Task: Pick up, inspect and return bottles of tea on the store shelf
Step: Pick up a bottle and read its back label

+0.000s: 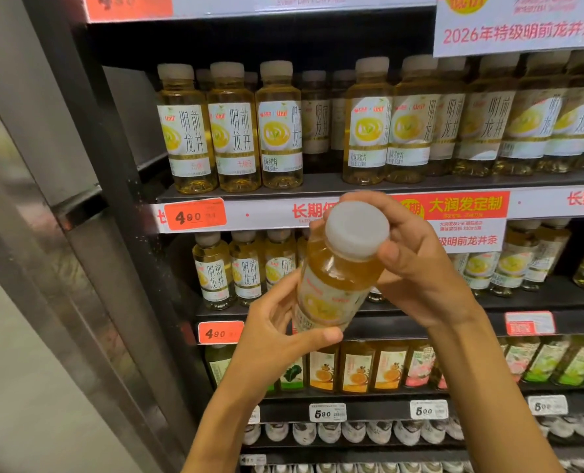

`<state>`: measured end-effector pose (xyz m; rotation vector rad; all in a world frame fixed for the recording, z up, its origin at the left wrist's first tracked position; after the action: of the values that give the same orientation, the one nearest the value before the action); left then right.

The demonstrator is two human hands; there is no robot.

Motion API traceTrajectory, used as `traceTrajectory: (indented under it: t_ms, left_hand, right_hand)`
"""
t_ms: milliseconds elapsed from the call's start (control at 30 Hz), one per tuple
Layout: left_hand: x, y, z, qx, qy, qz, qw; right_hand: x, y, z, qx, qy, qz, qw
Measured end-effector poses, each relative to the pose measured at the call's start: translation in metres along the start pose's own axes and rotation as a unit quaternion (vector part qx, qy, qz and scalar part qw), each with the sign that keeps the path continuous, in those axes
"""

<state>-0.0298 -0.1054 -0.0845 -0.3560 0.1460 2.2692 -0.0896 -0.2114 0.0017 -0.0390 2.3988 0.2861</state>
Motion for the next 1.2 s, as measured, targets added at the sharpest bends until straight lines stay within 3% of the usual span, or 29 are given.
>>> traceTrajectory:
  t_ms: [233,433,533,700,767,867,967,1100,1200]
  left_hand:
    - [0.008,0.022,-0.009,0.031,-0.047,-0.058,0.997]
    - [0.006,0.023,-0.008,0.021,-0.036,0.015,0.999]
    - [0.007,0.021,-0.015,0.075,-0.083,0.033,0.993]
    - [0.009,0.039,-0.021,0.193,-0.121,-0.077,0.971]
    - [0.008,0.036,-0.026,0.165,-0.124,-0.059,0.977]
    - [0.005,0.017,-0.031,0.051,-0.125,0.028,0.990]
    - [0.001,0.021,-0.016,0.025,-0.060,0.022,0.998]
    - [-0.004,0.023,-0.020,0.130,-0.104,0.014,0.986]
    - [-0.002,0.041,-0.025,0.293,-0.174,-0.089,0.936]
  right_hand:
    - [-0.007,0.002,0.010,0.005,0.028,0.034,0.999]
    - [-0.003,-0.015,0.024,0.049,0.049,0.139,0.988]
    - [-0.007,-0.018,0.029,0.025,0.072,0.149,0.986]
    - [-0.014,-0.012,0.032,-0.037,0.092,0.101,0.990]
    - [-0.014,-0.016,0.030,-0.015,0.076,0.117,0.990]
    - [-0.012,-0.023,0.024,0.063,0.049,0.160,0.984]
    - [-0.012,-0.025,0.023,0.110,0.061,0.176,0.976]
    - [-0.015,-0.021,0.027,0.040,0.098,0.145,0.984]
    - [-0.018,-0.017,0.030,-0.015,0.105,0.124,0.987]
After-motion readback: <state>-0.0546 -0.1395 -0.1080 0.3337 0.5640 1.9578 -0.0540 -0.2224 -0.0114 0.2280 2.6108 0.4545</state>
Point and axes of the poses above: each hand's wrist, its own x-axis away from the middle knuckle, its own y-axis out of the palm, z = x × y, the point moved 8 cm from there along -x, towards the middle knuckle, and after that the axes turned 6 degrees about -y, right-handed, at the moved point
